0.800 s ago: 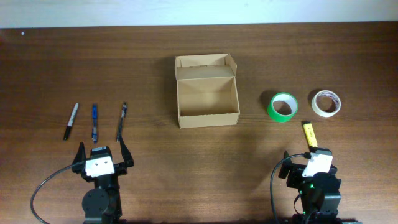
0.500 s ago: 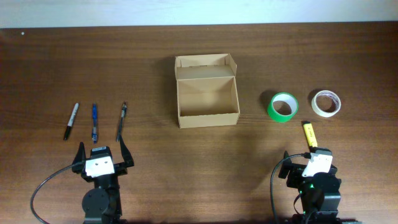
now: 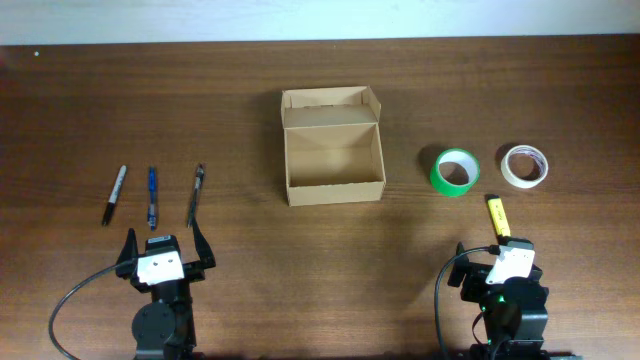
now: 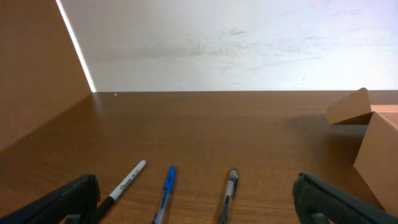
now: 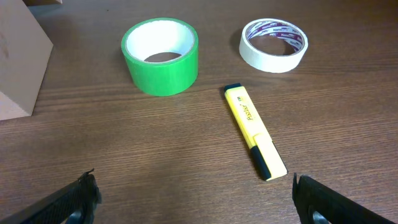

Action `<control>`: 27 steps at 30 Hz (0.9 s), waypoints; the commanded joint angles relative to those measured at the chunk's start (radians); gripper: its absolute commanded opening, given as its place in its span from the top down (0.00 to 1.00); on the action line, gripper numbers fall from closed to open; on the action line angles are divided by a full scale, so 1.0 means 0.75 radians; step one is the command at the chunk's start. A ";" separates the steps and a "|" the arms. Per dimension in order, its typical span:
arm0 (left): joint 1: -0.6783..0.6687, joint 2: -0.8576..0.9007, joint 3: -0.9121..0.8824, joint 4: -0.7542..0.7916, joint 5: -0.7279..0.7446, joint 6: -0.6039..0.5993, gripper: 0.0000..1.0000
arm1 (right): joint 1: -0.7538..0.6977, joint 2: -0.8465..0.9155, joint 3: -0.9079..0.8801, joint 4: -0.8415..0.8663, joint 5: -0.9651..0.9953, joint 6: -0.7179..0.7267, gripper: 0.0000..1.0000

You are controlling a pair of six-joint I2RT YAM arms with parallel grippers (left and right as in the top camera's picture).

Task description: Pack container

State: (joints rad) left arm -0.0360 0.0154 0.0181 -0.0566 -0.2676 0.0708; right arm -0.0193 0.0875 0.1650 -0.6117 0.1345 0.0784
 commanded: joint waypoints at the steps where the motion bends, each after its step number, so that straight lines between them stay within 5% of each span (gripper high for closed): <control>1: 0.010 -0.014 -0.013 0.001 -0.013 0.016 0.01 | -0.011 -0.013 -0.011 0.004 0.021 0.011 0.01; 12: 0.010 -0.014 -0.013 0.001 -0.013 0.016 0.01 | -0.011 -0.013 -0.011 0.004 0.021 0.011 0.01; 19: 0.008 -0.011 -0.011 -0.024 0.246 0.010 0.01 | -0.011 -0.013 -0.011 0.004 0.007 0.012 0.01; 27: 0.009 -0.004 0.042 -0.140 0.412 -0.395 0.01 | -0.011 -0.013 -0.021 0.154 -0.525 0.012 0.01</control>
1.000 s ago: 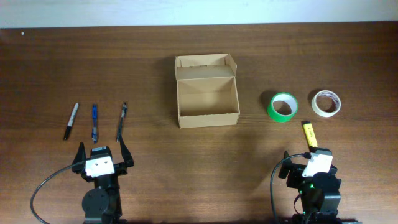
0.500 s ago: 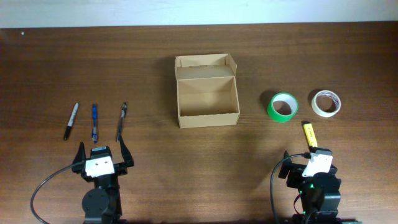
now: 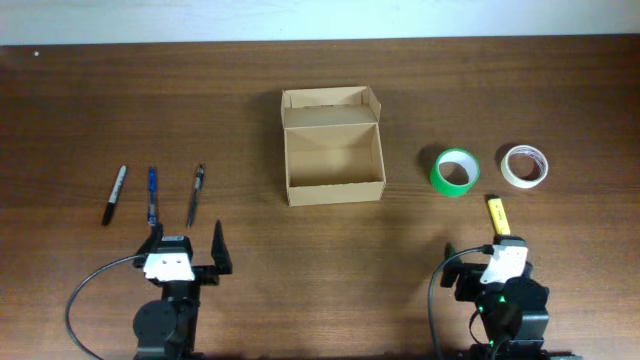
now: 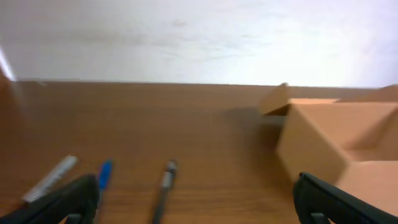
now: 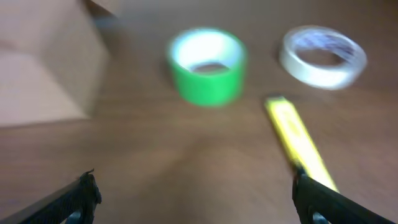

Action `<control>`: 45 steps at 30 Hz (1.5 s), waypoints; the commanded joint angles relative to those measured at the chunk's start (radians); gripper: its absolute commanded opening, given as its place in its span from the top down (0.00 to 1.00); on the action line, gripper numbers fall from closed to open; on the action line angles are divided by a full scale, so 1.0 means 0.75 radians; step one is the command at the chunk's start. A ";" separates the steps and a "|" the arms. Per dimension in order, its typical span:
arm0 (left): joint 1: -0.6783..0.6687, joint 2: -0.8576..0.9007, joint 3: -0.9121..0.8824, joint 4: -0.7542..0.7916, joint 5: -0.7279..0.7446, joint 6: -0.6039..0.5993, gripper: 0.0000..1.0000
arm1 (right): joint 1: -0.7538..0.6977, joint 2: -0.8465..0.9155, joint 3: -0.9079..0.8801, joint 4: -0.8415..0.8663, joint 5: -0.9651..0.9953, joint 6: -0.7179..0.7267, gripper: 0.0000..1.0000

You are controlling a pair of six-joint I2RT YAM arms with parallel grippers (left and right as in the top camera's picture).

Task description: Pack container

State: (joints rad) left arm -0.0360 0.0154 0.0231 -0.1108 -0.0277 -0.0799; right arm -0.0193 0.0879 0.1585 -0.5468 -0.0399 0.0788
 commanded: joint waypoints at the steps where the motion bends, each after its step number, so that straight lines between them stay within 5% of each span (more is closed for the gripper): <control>1: 0.009 0.005 0.056 -0.106 0.092 -0.202 0.01 | -0.011 -0.013 -0.012 0.081 -0.335 0.012 0.01; 4: 0.009 0.106 0.205 -0.300 -0.017 -0.178 0.01 | -0.011 -0.008 0.016 0.103 -0.463 0.049 0.01; 7: 0.009 0.286 0.358 -0.274 -0.107 -0.016 0.01 | -0.011 0.022 0.090 0.096 -0.466 0.108 0.01; 13: 0.018 0.900 0.822 -0.399 -0.179 0.173 0.01 | -0.011 0.334 0.422 0.048 -0.424 0.099 0.01; 17: 0.090 1.357 1.208 -0.567 -0.126 0.195 0.01 | -0.011 0.783 0.926 -0.303 -0.409 -0.086 0.01; 23: 0.236 1.731 1.592 -0.696 0.201 0.194 0.01 | -0.011 1.322 1.652 -0.841 -0.418 -0.100 0.01; 31: 0.329 1.916 1.661 -0.727 0.341 0.194 0.01 | -0.016 1.813 2.100 -0.986 -0.250 0.025 0.05; 45: 0.329 1.948 1.661 -0.747 0.341 0.194 0.01 | -0.221 2.418 2.129 -1.008 -0.165 0.081 0.18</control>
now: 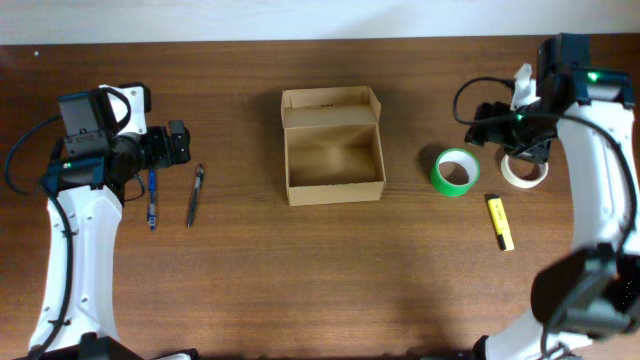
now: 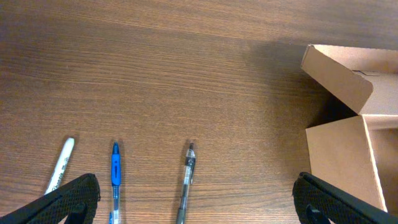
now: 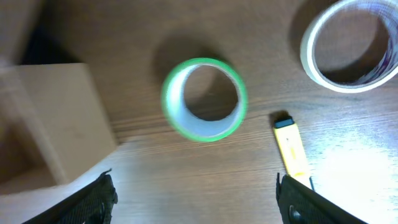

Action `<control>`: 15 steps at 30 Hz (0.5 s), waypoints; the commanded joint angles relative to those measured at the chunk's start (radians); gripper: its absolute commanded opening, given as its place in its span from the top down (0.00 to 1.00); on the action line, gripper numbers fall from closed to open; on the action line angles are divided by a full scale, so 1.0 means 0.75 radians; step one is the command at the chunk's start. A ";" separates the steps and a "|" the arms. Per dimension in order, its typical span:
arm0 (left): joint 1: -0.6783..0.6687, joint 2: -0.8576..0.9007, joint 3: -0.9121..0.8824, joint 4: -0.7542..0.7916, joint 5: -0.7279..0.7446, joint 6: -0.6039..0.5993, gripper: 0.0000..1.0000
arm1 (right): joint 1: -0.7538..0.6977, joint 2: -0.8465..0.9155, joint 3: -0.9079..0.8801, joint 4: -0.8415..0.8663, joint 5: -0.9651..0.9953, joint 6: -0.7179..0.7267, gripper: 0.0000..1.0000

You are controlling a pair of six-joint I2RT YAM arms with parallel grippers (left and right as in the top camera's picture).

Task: Pack container
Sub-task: 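Move the right gripper over the green tape roll and grasp it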

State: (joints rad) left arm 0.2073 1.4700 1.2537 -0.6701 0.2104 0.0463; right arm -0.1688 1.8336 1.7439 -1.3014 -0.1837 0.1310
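Observation:
An open cardboard box stands mid-table, empty inside; its edge shows in the left wrist view and the right wrist view. My left gripper hangs open, looking down on a white marker, a blue pen and a black pen. My right gripper is open high over the green tape roll, with the white tape roll and yellow highlighter beside it. Neither gripper holds anything.
In the overhead view the blue pen and black pen lie left of the box; the marker is hidden under my left arm. The green tape, white tape and highlighter lie right of it.
Both arms have left the table's front edge. The left gripper is now raised over the pens and the right over the tape rolls, both looking down. Nothing on the table has moved.
Both grippers first sat low at the front edge, open, facing forward at the pens and tapes. Then each had turned slightly toward the box, still at the front. Now both are extended and raised over their own groups of items, open and empty.

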 commanded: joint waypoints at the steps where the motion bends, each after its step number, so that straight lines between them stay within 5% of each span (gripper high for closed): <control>1: 0.004 0.009 0.020 -0.001 0.024 0.025 0.01 | -0.021 0.130 0.015 -0.001 0.027 0.012 0.19; 15: 0.004 0.009 0.020 -0.001 0.024 0.025 0.01 | -0.017 0.411 -0.016 0.053 0.172 0.012 0.25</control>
State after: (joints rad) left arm 0.2073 1.4700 1.2537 -0.6697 0.2108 0.0463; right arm -0.1833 2.1220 1.7439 -1.2778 -0.1036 0.1349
